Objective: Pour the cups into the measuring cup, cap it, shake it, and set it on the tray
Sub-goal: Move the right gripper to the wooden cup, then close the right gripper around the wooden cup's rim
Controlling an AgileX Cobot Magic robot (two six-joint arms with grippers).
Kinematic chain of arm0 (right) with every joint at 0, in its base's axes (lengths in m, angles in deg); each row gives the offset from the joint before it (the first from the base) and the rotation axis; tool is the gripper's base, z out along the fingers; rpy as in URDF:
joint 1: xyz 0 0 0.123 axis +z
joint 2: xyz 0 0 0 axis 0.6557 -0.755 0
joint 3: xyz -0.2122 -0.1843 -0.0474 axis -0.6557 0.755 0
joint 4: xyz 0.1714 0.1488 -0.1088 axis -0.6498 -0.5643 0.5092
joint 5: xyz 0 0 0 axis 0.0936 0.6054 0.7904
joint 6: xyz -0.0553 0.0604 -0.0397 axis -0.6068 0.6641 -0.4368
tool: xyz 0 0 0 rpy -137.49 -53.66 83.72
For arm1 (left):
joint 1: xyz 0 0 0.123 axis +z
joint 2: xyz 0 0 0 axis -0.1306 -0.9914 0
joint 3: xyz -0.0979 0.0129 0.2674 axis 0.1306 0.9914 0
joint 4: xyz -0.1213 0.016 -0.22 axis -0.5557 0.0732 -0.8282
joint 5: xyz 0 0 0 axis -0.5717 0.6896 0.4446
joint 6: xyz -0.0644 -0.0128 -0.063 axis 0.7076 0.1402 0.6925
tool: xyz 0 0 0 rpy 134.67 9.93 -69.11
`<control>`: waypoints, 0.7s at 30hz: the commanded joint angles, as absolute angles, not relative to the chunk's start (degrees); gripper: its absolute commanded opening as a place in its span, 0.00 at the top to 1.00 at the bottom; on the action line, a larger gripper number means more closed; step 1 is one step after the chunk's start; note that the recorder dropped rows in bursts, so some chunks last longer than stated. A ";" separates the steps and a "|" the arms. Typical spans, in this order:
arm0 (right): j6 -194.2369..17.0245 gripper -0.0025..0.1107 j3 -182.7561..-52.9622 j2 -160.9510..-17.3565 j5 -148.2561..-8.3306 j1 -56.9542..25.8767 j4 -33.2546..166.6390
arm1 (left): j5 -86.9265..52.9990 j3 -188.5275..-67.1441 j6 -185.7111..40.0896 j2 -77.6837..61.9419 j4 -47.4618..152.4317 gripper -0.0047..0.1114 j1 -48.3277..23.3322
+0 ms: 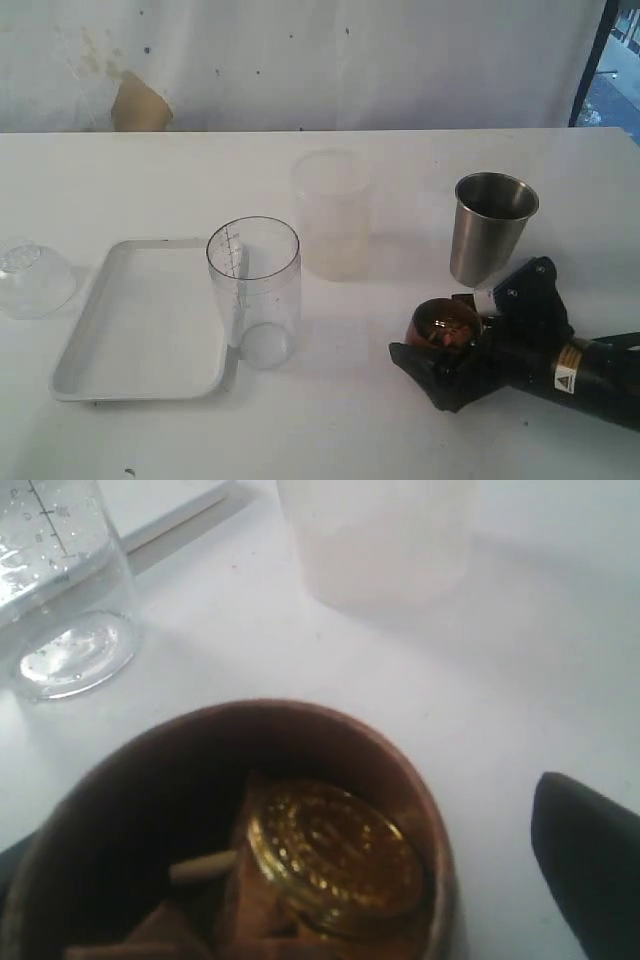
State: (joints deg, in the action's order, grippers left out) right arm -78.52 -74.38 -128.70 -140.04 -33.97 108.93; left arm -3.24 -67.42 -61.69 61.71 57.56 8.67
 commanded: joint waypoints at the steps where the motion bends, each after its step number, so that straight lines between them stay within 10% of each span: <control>1: -78.93 0.06 -76.52 -128.90 -137.55 -31.79 108.97 | -3.46 -67.14 -61.54 61.94 57.20 0.96 8.46; 21: -77.09 0.06 -78.99 -127.63 -131.47 -30.17 107.23 | -3.46 -67.14 -61.54 61.94 57.20 0.96 8.46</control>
